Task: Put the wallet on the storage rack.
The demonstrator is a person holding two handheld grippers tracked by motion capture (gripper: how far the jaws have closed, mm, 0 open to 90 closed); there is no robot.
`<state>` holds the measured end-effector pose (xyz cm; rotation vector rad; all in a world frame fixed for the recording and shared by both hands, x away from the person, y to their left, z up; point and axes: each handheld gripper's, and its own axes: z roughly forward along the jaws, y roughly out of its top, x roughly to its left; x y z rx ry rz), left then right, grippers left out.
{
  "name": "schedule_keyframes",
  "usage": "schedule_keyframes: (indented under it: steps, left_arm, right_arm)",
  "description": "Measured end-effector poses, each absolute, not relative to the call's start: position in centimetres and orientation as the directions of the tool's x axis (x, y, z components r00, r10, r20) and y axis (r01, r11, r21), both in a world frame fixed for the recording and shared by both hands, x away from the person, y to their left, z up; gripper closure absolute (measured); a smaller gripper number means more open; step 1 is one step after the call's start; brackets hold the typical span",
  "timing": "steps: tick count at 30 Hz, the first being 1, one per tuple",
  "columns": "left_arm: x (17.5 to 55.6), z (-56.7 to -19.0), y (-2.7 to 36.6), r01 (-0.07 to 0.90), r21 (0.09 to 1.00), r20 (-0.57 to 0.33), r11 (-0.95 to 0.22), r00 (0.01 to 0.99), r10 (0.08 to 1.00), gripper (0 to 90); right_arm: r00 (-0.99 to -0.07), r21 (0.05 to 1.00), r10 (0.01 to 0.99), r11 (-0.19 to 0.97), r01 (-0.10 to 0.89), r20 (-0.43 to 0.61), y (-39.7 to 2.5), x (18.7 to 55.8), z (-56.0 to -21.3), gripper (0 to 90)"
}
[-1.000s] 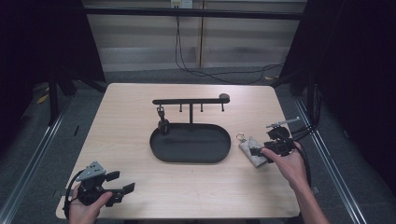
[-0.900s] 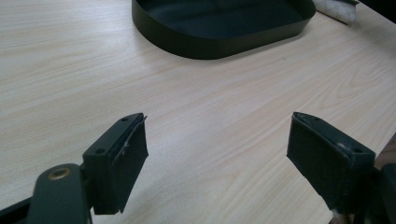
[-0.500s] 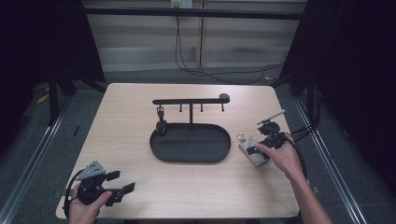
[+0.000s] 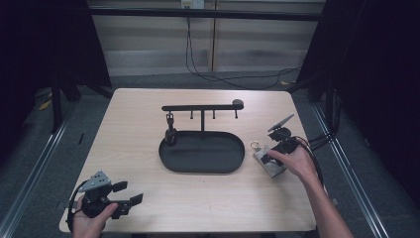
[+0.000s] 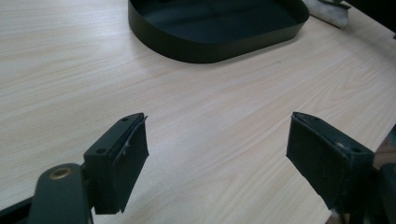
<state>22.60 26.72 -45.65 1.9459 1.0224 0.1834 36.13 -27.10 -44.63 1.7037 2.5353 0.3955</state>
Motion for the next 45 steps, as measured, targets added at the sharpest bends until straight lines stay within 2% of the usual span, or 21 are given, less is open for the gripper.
schedule_keyframes:
  steps: [12,21,29,38,45]
  left_arm:
    - [22.5,-45.6,26.6,0.577,0.774,-0.252,-0.261,0.659,0.709,20.3]
    - [22.5,-45.7,26.5,0.584,0.768,-0.256,-0.261,0.654,0.712,20.3]
    - [22.5,-45.7,26.5,0.587,0.766,-0.258,-0.262,0.655,0.71,20.3]
    - [22.6,-45.8,26.5,0.592,0.762,-0.261,-0.263,0.652,0.711,20.3]
    - [22.7,-45.8,26.7,0.593,0.761,-0.257,-0.263,0.648,0.717,20.3]
  right_arm:
    - [-0.38,0.184,0.919,0.359,0.915,0.1,-26.7,37.1,-45.9,20.8]
    - [-0.388,0.134,0.919,0.376,0.917,0.074,-26.2,37.6,-46.8,25.9]
    - [-0.393,0.092,0.918,0.387,0.917,0.051,-25.8,37.8,-47.4,26.5]
    - [-0.389,0.082,0.92,0.385,0.919,0.04,-25.6,37.9,-47.2,30.8]
    - [-0.366,0.07,0.928,0.361,0.93,0.072,-26.0,37.8,-46.9,33.5]
